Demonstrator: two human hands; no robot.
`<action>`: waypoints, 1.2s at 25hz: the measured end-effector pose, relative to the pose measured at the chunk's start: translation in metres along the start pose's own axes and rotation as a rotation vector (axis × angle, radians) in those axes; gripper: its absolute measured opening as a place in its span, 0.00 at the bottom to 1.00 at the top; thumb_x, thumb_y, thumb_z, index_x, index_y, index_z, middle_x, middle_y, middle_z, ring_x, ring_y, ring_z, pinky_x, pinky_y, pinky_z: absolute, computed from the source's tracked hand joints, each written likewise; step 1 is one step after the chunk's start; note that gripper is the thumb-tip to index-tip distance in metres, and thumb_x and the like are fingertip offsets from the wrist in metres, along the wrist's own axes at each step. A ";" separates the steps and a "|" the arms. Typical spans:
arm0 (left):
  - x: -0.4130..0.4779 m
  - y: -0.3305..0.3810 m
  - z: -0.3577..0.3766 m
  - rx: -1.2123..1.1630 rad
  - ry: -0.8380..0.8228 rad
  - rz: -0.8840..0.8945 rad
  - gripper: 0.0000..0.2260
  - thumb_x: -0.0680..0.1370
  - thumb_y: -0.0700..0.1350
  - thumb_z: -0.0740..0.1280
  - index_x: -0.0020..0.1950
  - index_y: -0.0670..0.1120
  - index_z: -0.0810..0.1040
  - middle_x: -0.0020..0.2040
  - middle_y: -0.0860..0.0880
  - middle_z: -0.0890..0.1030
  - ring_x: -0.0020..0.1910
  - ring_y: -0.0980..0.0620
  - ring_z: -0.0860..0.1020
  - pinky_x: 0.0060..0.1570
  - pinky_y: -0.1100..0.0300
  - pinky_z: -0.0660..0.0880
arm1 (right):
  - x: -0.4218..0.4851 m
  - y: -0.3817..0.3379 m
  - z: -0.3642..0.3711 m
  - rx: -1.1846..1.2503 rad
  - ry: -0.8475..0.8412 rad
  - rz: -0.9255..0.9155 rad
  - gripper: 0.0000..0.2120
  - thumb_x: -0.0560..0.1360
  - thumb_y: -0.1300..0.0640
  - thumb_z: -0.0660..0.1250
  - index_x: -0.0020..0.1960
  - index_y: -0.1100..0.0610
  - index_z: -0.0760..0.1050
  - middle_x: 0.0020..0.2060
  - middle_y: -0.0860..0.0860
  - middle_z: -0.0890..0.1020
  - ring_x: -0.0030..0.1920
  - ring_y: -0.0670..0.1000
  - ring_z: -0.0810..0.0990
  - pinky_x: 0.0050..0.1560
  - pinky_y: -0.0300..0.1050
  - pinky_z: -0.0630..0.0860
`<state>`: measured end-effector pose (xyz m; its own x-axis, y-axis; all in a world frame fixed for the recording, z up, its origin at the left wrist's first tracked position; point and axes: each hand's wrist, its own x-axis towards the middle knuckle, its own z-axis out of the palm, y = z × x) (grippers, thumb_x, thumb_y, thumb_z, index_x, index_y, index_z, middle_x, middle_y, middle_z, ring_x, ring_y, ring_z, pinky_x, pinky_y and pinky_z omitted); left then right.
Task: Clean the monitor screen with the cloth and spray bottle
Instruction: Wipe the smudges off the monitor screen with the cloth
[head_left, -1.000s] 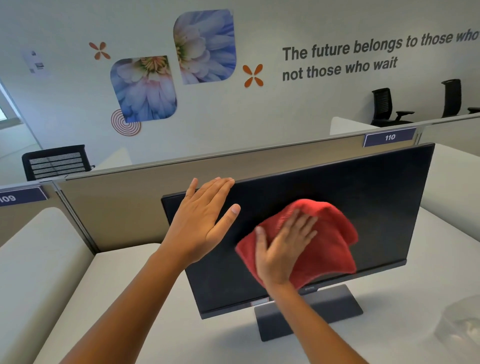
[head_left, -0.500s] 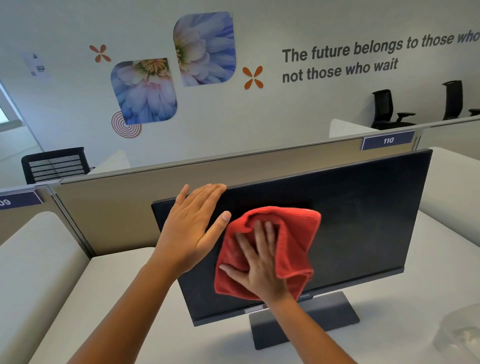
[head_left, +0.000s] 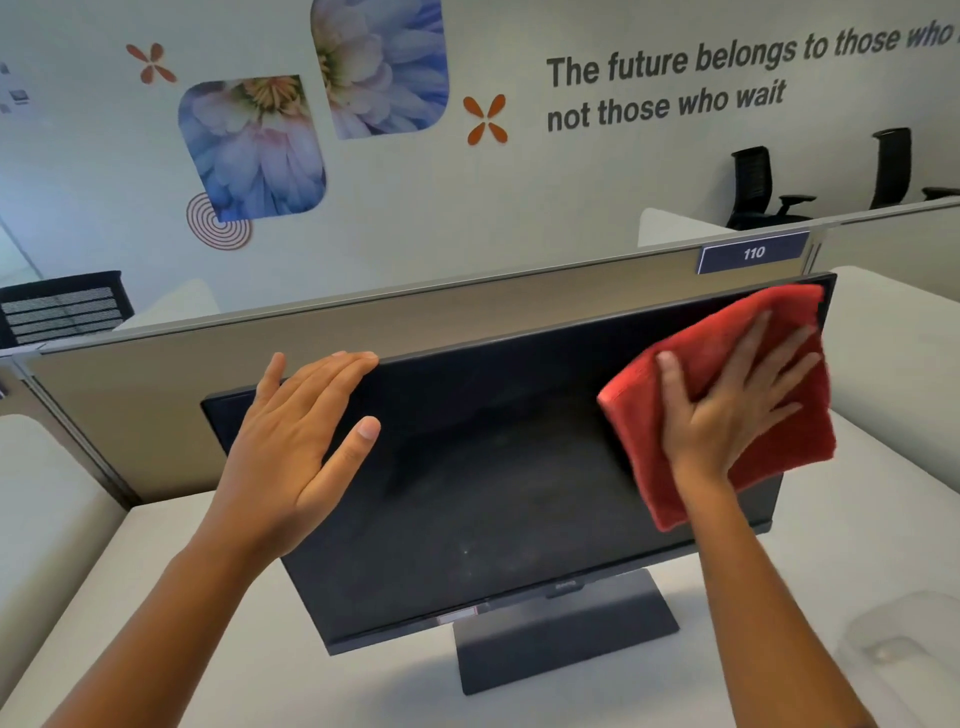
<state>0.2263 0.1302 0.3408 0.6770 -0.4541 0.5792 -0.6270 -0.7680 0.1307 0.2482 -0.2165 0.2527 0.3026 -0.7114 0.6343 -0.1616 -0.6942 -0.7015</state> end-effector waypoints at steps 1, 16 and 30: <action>0.000 0.000 0.000 0.000 0.004 -0.001 0.26 0.77 0.58 0.45 0.72 0.49 0.64 0.70 0.49 0.70 0.70 0.57 0.61 0.75 0.56 0.40 | 0.012 -0.003 -0.001 0.047 0.020 0.083 0.44 0.70 0.25 0.47 0.77 0.51 0.48 0.76 0.61 0.51 0.75 0.65 0.47 0.67 0.76 0.50; -0.005 0.006 0.000 0.005 0.021 -0.048 0.26 0.77 0.58 0.46 0.71 0.49 0.64 0.69 0.49 0.71 0.69 0.58 0.61 0.75 0.49 0.43 | -0.229 0.100 0.034 -0.306 -0.519 -1.144 0.18 0.73 0.42 0.57 0.60 0.45 0.73 0.63 0.51 0.76 0.76 0.60 0.44 0.67 0.72 0.41; -0.004 0.003 0.000 0.005 0.021 -0.033 0.25 0.78 0.58 0.46 0.70 0.49 0.66 0.68 0.51 0.72 0.69 0.55 0.66 0.72 0.53 0.51 | -0.102 -0.111 0.026 0.165 -0.040 -0.832 0.23 0.80 0.47 0.58 0.73 0.47 0.60 0.73 0.52 0.61 0.75 0.61 0.50 0.69 0.73 0.42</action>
<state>0.2217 0.1301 0.3387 0.6890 -0.4191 0.5913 -0.6028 -0.7844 0.1463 0.2593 -0.0637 0.2574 0.2957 0.0300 0.9548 0.2660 -0.9626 -0.0522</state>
